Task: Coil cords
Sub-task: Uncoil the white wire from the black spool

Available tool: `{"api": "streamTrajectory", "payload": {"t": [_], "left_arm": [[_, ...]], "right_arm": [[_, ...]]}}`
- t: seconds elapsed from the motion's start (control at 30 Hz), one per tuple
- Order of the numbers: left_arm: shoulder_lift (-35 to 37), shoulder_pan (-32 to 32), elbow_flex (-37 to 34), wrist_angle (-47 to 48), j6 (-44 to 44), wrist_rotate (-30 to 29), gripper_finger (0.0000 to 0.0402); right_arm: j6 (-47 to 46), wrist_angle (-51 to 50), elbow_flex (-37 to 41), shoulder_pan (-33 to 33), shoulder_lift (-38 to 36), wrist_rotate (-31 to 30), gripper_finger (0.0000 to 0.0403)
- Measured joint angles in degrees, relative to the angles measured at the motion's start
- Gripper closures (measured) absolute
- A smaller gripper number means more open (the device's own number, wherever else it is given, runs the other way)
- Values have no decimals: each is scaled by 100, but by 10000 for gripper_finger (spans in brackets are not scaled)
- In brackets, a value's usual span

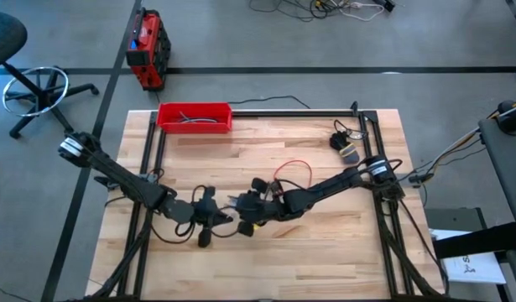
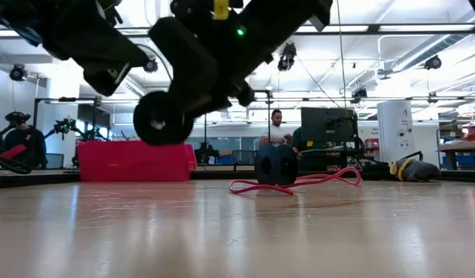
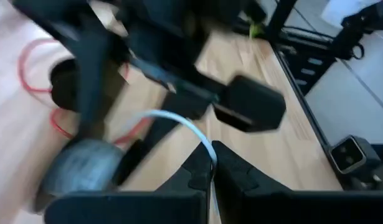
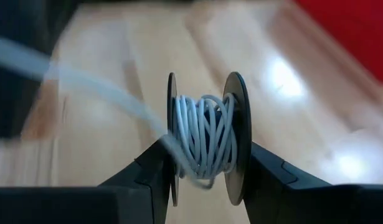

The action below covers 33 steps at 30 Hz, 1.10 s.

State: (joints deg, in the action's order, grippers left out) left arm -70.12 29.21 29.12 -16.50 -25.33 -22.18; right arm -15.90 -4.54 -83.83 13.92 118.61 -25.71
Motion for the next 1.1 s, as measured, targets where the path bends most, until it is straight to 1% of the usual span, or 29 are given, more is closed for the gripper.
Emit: {"api": "streamTrajectory", "payload": {"t": [0.13,0.27,0.4,0.47,0.53,0.67,0.77,0.9,1.0,1.1], "left_arm": [[-162,38,0,28,-67,53,401],[-341,37,0,171,-87,-59,401],[-416,35,0,384,-89,-333,400],[-389,36,0,479,-82,-336,393],[-359,40,-2,616,-9,-282,381],[-47,53,133,1434,31,-356,346],[305,80,234,2257,29,-654,314],[950,114,283,2917,74,-1130,277],[1393,120,224,2483,506,-1450,253],[1608,154,197,1230,1501,-1477,232]], "right_arm": [[39,322,0,-59,-159,-334,263],[231,568,0,-66,-373,-337,263],[310,529,-1,-50,-616,-260,263],[358,427,0,-36,-726,-237,263],[490,505,0,-8,-802,-243,263],[876,478,-2,91,-1054,-258,263],[1228,390,-2,190,-1219,-232,263],[1634,308,-15,322,-1499,-245,263],[1806,253,-22,389,-1645,-236,263],[1806,159,-18,417,-1760,-179,263]]}}
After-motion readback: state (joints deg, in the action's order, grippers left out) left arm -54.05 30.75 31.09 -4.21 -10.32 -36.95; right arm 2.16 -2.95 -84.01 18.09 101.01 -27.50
